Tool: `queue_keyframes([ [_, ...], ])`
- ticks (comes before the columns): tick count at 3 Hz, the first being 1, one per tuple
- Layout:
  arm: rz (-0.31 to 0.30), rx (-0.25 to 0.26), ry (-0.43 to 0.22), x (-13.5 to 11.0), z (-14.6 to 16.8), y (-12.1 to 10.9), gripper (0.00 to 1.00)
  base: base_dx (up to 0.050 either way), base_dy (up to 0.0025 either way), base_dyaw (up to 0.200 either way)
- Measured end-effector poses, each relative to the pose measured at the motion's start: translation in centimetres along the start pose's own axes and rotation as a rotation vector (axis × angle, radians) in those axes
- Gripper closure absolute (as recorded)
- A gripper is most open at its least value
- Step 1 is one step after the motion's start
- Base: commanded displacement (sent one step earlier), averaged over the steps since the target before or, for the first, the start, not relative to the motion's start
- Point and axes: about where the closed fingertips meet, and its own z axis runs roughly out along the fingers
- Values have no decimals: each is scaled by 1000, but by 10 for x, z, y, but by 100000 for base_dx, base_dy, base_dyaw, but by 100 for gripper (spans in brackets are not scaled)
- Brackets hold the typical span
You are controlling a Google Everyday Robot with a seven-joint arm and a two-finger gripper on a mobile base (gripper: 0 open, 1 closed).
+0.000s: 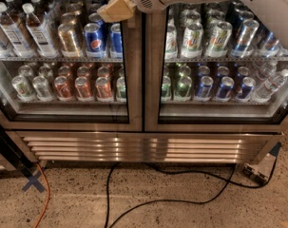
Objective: Open left fridge door
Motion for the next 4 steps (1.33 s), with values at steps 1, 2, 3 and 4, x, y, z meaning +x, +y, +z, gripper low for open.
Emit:
queue_keyframes([
  [1, 0, 0, 0, 0, 0, 0, 64, 0, 0, 0],
  [2, 0, 0, 0, 0, 0, 0, 87, 0, 0, 0],
  [3, 0, 0, 0, 4, -5, -4, 100, 0, 0, 0],
  [4, 0, 0, 0, 10, -12, -15, 100, 0, 0, 0],
])
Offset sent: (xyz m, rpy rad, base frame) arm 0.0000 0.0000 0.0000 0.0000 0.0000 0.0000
